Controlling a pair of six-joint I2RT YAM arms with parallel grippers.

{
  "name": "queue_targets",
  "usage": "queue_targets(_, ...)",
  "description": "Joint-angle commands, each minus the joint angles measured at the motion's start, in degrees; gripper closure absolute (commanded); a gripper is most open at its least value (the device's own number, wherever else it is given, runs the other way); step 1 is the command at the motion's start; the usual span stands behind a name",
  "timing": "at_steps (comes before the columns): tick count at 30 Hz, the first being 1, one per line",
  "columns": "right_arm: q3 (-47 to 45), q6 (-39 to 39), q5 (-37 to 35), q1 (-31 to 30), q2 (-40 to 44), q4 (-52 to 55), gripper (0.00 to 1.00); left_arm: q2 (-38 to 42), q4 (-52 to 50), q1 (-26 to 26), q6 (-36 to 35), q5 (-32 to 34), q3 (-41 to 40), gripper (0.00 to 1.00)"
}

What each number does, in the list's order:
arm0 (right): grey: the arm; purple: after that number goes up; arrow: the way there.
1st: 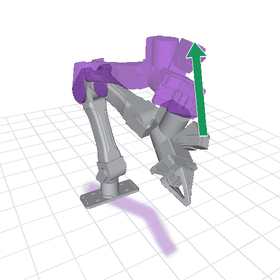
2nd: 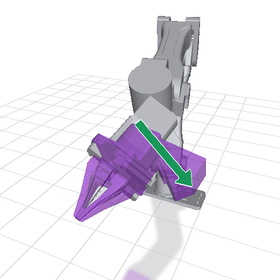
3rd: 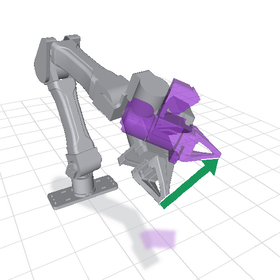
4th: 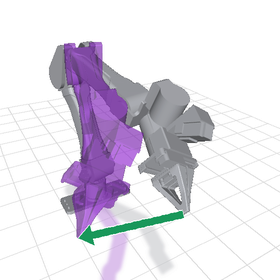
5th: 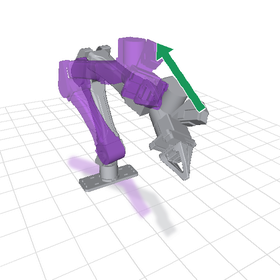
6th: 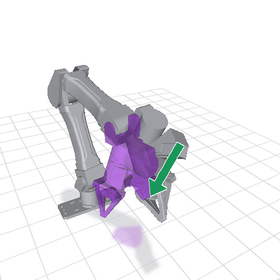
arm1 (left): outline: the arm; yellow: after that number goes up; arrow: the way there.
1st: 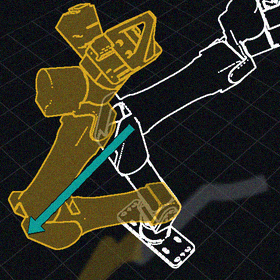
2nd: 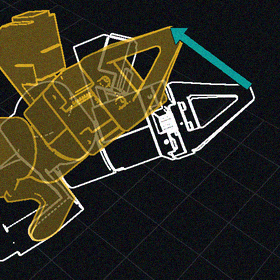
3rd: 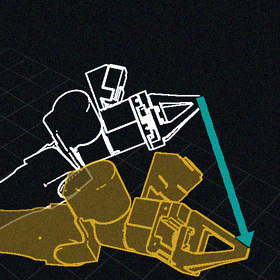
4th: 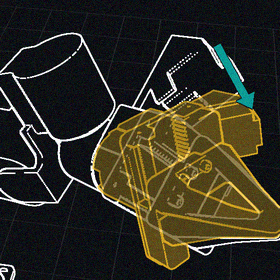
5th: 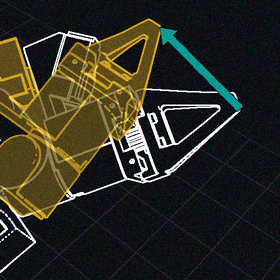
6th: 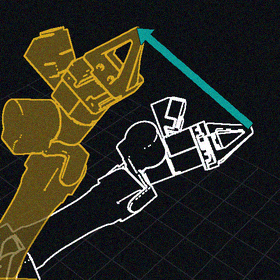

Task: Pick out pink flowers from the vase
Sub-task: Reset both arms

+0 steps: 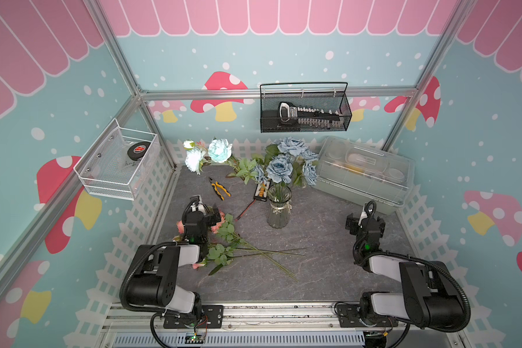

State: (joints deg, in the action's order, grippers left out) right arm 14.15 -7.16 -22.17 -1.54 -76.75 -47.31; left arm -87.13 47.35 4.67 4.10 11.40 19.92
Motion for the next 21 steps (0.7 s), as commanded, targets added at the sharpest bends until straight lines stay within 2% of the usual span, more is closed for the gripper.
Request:
queue_targets(1, -0.78, 2.51, 4.17, -0.21, -3.81, -12.79, 0.01, -1.66, 10.79, 1.03, -4.47, 3.82, -0.98, 0.01)
queue_targets(3, -0.73, 2.96, 4.91, -0.22, -7.98, -17.08, 0.01, 0.27, 7.36, 1.22, -3.84, 4.26, -0.51, 0.01)
queue_targets(5, 2.18, 3.61, 6.99, -0.22, -10.38, -13.25, 0.02, -1.41, 9.97, 1.22, -4.26, 4.81, -0.44, 0.01)
queue_targets(8, 6.76, 5.3, 10.95, -0.22, -10.24, -4.18, 0.01, -0.65, 7.5, 1.5, -3.91, 5.2, 0.0, 0.01)
queue_targets(15, 6.85, 5.14, 11.14, -0.13, -10.61, -4.47, 0.01, -0.69, 7.29, 1.25, -3.78, 5.51, 0.34, 0.01)
queue_targets(19, 6.2, 5.31, 11.14, -0.13, -10.52, -5.51, 0.01, -0.48, 2.02, -1.27, -2.4, 0.46, 2.8, 0.01)
queue_targets(21, 6.22, 5.36, 11.17, -0.12, -10.48, -5.51, 0.01, -0.72, 2.62, -1.24, -2.45, 0.44, 2.68, 0.01)
